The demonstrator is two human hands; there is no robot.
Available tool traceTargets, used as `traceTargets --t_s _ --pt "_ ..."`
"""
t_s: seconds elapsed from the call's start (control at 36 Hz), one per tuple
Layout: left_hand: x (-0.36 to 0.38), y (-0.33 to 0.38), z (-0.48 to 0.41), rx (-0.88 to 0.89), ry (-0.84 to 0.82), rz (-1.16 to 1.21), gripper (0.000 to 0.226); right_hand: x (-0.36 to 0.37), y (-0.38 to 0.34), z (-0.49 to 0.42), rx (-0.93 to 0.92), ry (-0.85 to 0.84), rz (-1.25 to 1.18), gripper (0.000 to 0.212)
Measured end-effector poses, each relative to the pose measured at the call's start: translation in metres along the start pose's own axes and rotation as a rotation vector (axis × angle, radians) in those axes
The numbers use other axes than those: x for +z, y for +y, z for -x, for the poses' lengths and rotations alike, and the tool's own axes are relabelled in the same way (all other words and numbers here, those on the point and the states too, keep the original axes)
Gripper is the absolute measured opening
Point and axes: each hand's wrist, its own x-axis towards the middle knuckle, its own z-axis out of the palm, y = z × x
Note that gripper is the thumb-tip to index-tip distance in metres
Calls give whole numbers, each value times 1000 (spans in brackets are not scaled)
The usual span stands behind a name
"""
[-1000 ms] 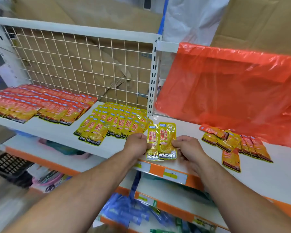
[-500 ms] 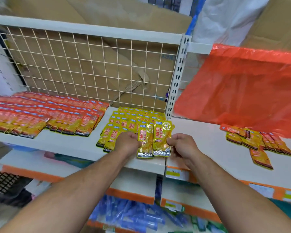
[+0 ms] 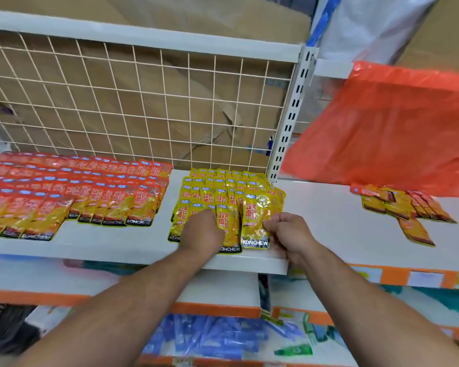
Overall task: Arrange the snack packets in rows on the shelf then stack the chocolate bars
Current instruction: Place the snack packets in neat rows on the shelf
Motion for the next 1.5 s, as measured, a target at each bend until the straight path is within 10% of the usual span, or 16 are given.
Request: traceTargets --t_s 1.5 --pt "-6 6 4 370 125 -277 58 34 3 8 -162 135 822 17"
